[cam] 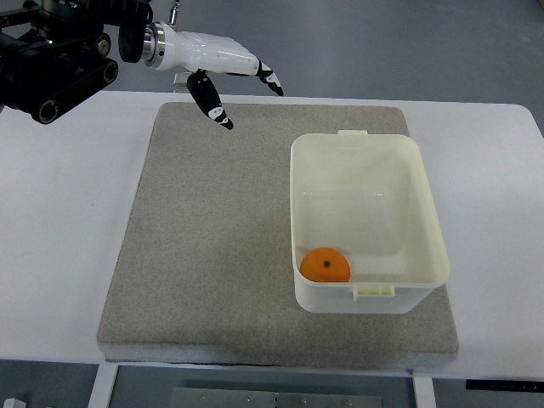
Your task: Put orange in box with left hand
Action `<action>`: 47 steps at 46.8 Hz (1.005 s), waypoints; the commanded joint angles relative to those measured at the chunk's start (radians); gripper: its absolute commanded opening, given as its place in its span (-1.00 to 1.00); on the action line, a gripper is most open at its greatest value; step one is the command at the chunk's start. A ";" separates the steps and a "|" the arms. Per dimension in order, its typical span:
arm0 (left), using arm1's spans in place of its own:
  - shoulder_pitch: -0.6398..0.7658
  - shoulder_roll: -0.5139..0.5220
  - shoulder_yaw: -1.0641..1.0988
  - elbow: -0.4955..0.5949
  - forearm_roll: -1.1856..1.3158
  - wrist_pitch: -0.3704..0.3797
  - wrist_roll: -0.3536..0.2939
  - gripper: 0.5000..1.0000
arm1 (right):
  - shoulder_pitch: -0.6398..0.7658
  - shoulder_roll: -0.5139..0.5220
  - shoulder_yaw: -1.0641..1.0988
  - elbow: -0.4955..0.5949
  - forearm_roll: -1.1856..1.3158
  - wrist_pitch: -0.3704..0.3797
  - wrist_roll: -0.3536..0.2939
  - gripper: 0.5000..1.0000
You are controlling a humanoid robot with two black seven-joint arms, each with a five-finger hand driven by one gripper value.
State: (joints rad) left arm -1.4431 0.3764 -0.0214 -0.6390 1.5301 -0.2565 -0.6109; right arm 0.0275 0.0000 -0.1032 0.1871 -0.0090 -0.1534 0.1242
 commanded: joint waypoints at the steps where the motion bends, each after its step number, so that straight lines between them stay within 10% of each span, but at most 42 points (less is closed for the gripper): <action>1: 0.029 -0.007 0.000 0.071 -0.008 0.043 0.000 0.50 | 0.000 0.000 0.000 0.000 0.000 0.000 0.000 0.73; 18: 0.156 -0.022 0.000 0.212 -0.061 0.221 0.000 0.75 | 0.000 0.000 -0.001 0.000 0.000 0.000 0.000 0.73; 47: 0.220 -0.093 -0.006 0.360 -0.623 0.273 0.000 0.96 | 0.000 0.000 0.000 0.000 0.000 0.000 0.000 0.73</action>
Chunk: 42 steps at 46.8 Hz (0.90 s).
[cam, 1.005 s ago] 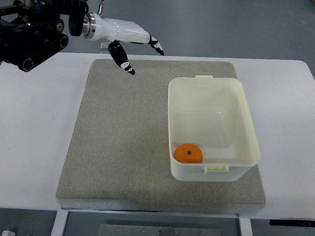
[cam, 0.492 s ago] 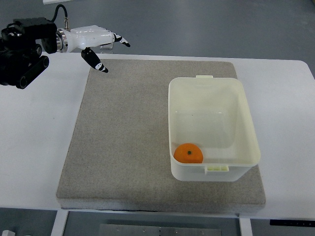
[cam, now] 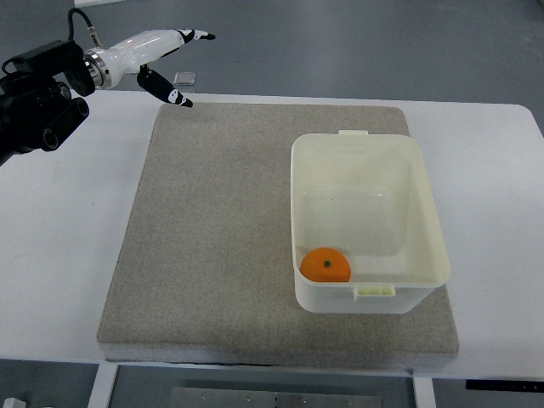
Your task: Put orange in box with left hand
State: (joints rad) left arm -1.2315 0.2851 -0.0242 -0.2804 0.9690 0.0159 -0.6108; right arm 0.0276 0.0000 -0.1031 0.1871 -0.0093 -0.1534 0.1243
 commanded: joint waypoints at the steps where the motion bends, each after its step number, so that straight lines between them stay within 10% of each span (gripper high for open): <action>1: 0.009 -0.001 -0.009 0.000 -0.082 0.001 0.000 0.96 | 0.000 0.000 -0.001 0.000 0.000 0.000 0.000 0.73; 23: 0.052 -0.029 -0.011 0.003 -0.700 -0.030 0.054 0.97 | 0.000 0.000 0.000 0.000 0.000 0.000 0.000 0.73; 42: 0.118 -0.072 -0.249 0.090 -0.857 -0.235 0.068 0.96 | 0.000 0.000 0.000 0.000 0.000 0.000 0.000 0.73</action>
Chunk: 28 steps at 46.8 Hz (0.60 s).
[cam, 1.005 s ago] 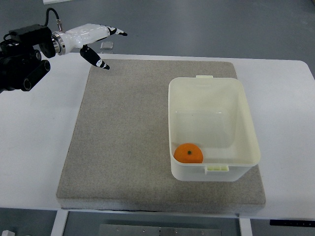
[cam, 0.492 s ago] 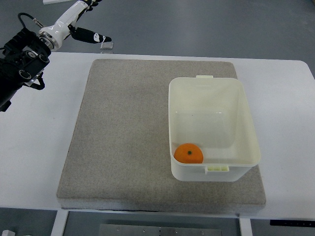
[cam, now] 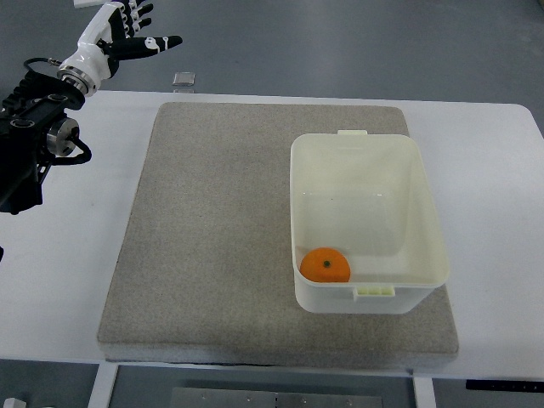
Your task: Put orange in box with left hand
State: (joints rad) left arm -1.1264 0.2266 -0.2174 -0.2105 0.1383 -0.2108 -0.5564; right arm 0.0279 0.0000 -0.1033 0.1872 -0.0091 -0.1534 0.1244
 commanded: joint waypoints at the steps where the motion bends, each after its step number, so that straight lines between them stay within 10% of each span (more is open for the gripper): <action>1: 0.017 -0.015 -0.071 0.022 -0.035 -0.010 0.018 0.96 | 0.000 0.000 0.000 0.000 0.000 0.000 0.000 0.73; 28: 0.077 -0.055 -0.218 0.019 -0.381 -0.153 0.099 0.96 | 0.000 0.000 0.000 0.000 0.000 0.000 0.000 0.73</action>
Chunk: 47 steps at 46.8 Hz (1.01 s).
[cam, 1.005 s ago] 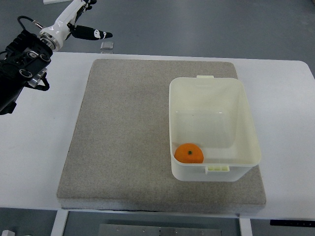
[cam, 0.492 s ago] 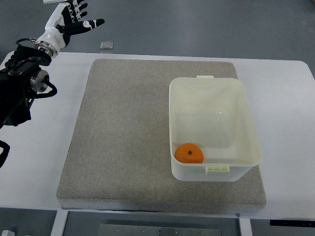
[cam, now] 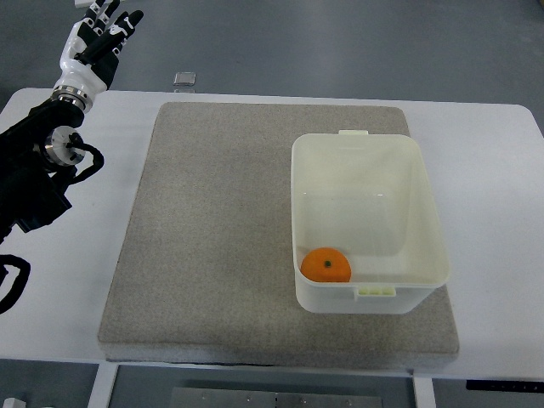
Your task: Put orange in box with left hand
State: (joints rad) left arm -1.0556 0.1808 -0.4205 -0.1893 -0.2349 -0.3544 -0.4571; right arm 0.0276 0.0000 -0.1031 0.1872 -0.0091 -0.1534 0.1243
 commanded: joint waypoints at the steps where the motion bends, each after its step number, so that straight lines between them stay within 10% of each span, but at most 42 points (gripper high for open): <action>1: 0.009 -0.010 -0.021 -0.002 -0.007 -0.015 0.000 0.96 | 0.000 0.000 0.000 0.000 0.000 0.000 0.000 0.73; 47: 0.069 -0.049 -0.334 0.005 -0.012 -0.046 -0.002 0.96 | 0.000 0.000 -0.006 0.000 0.000 0.000 0.000 0.73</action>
State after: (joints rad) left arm -0.9909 0.1341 -0.7333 -0.1845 -0.2456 -0.4006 -0.4586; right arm 0.0280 0.0000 -0.1039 0.1872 -0.0094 -0.1534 0.1244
